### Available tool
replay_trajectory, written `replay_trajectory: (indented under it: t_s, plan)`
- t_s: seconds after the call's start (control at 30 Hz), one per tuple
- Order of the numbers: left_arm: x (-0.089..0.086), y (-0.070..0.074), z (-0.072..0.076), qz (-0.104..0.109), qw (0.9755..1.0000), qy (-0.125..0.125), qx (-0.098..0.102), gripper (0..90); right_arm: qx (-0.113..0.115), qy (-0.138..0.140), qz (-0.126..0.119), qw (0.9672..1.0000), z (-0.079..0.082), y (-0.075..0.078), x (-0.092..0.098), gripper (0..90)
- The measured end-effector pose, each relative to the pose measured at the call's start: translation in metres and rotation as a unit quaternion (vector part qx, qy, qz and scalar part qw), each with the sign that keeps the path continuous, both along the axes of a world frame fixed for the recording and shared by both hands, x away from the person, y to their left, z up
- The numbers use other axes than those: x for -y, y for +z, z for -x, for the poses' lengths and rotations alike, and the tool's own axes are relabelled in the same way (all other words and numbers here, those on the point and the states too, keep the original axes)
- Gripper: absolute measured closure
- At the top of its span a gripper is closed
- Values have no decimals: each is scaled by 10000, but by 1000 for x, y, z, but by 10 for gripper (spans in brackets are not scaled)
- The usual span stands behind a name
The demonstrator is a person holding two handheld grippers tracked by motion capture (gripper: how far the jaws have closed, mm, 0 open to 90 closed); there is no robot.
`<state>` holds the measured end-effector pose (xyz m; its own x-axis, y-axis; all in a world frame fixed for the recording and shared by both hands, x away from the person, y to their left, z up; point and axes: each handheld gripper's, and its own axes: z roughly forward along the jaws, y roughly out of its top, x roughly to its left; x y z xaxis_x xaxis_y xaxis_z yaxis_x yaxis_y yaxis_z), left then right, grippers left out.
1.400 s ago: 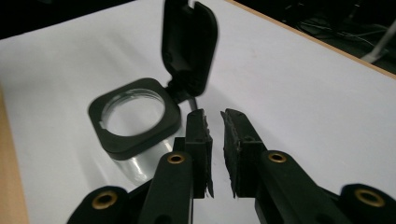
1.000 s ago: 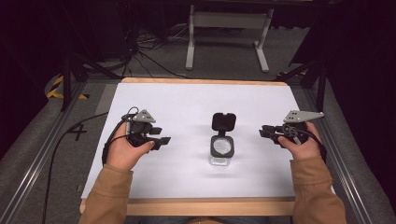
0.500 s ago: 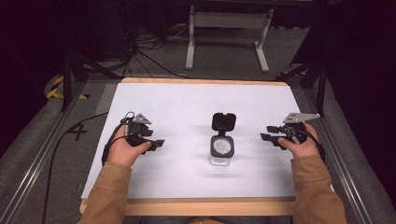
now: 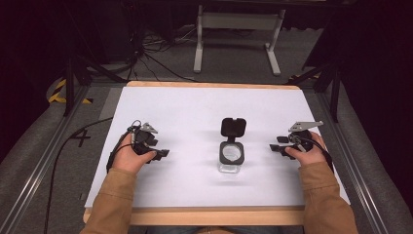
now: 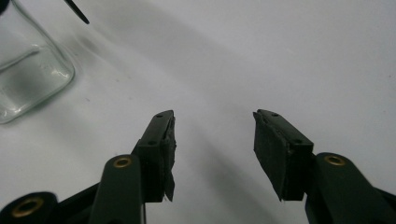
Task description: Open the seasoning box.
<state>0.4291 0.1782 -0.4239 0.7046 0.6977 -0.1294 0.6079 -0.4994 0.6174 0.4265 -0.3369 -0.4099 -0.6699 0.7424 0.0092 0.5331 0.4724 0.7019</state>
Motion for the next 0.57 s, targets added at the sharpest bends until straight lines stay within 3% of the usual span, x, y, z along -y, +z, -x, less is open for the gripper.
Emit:
replay_trajectory:
  t_s: [0.23,0.57]
  plan:
    - [2,-1,3,-8,9992,-288,-275,325,-133,192,142,9996,-1,-7,-6,472]
    - [4,3,5,69,9990,-321,-287,316,-158,248,182,9994,0,-6,-9,458]
